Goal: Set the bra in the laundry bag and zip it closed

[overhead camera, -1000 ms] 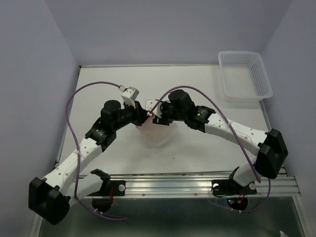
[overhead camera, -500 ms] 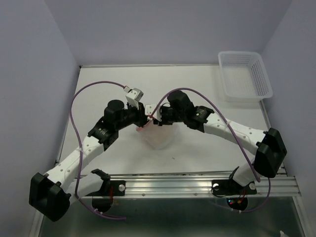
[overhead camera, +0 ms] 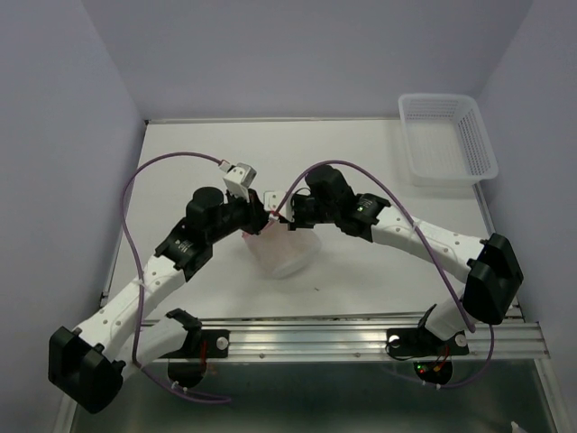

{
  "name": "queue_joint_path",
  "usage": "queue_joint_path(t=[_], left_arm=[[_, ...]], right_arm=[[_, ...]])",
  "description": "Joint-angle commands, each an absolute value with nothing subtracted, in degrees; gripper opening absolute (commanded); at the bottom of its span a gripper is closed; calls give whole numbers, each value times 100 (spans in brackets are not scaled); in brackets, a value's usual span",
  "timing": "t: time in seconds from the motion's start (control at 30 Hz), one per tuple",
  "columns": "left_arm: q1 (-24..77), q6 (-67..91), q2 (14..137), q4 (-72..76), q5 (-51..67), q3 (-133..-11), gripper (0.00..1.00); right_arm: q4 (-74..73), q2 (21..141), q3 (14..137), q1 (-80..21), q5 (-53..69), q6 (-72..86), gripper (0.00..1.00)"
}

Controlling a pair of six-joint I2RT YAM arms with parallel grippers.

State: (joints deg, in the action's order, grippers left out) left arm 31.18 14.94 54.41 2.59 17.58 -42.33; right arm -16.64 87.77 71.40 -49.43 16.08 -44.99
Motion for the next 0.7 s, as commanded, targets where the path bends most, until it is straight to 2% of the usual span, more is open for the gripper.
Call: queue_joint_path(t=[0.0, 0.4, 0.53, 0.67], left_arm=[[3111, 1984, 4923, 406, 969, -4140, 0], [3103, 3910, 4289, -931, -1895, -3481, 0], [3006, 4429, 4534, -537, -2390, -3147, 0], [2585, 4597, 4904, -63, -2146, -2796, 0]], right_arm=[[-1846, 8622, 7154, -4764, 1108, -4439, 1], [-1029, 8016, 6557, -4457, 817, -4227, 1], [-686, 7682, 6214, -4333, 1089, -4192, 1], [-475, 7375, 6030, -4175, 1485, -4113, 1]])
